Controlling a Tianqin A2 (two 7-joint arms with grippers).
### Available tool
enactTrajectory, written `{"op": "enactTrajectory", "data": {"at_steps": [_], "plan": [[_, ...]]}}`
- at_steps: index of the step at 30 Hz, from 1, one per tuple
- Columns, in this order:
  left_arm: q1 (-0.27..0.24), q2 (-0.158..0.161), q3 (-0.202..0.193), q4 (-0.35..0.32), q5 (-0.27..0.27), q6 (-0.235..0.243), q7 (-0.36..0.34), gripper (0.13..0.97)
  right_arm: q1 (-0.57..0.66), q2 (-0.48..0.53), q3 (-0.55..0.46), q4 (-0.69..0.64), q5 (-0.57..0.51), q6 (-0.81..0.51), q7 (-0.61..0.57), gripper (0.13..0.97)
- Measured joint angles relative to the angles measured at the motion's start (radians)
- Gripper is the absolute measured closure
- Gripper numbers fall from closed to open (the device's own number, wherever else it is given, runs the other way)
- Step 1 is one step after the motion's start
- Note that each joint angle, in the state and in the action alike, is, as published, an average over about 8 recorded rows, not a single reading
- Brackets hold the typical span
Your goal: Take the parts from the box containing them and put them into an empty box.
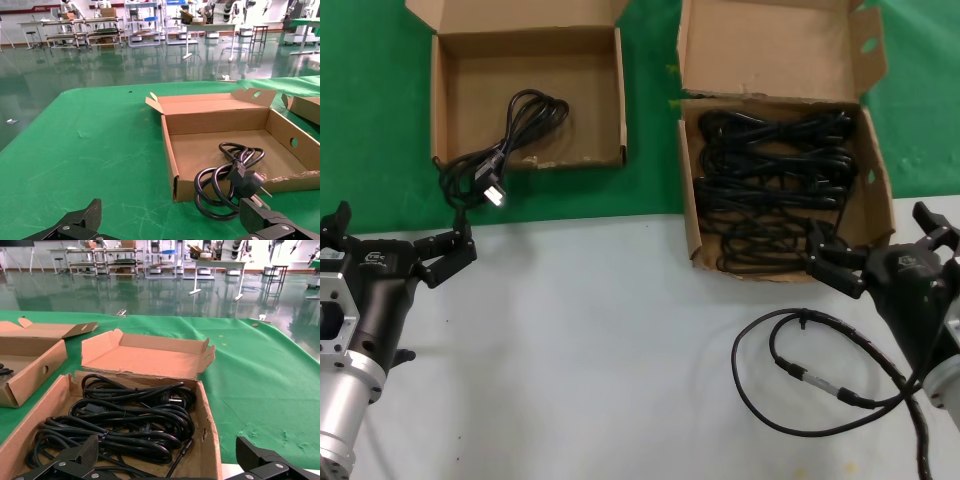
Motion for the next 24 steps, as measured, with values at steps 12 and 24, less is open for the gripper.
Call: {"op": "enactTrajectory", "data": {"at_steps": [12, 24], "plan": [[0.0, 0.0, 0.0, 0.0, 0.0, 0.0, 0.0, 0.132, 0.0, 0.0, 0.0, 0.0, 0.0, 0.0, 0.0, 0.129], [0.0, 0.0, 0.0, 0.0, 0.0, 0.0, 0.0, 0.132, 0.0, 0.0, 0.0, 0.0, 0.0, 0.0, 0.0, 0.129]]}}
